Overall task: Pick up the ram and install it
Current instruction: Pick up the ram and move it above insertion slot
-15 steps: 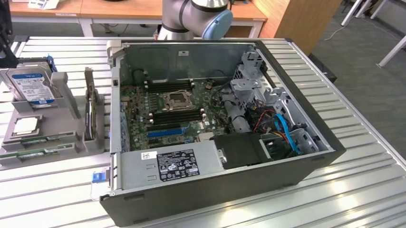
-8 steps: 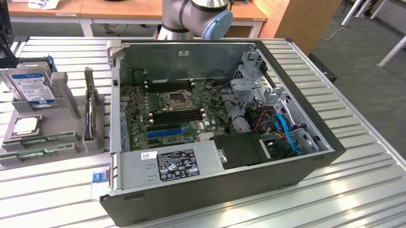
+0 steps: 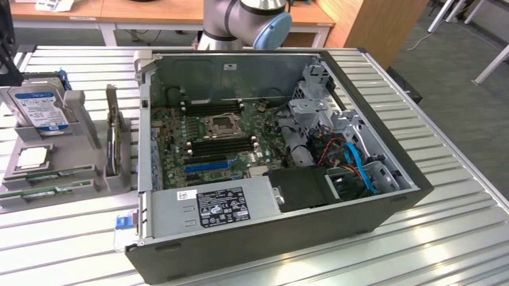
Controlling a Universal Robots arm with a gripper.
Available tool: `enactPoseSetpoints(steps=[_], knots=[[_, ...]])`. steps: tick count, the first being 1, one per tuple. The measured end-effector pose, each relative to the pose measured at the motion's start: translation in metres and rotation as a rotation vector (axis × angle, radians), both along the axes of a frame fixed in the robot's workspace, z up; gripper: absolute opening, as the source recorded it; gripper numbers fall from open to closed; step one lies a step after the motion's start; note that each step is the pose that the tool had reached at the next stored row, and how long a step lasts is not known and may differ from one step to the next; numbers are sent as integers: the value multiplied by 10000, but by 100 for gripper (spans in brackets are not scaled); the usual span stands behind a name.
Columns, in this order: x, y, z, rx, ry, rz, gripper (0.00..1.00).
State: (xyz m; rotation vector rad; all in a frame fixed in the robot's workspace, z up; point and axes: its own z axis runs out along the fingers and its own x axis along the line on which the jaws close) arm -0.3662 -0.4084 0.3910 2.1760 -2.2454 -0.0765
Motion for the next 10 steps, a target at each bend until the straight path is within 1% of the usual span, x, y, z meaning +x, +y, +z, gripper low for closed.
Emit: enactPoseSetpoints(steps=[9,10], knots=[[0,0,-12,-2,1,1,10],[0,0,-12,-2,1,0,11]])
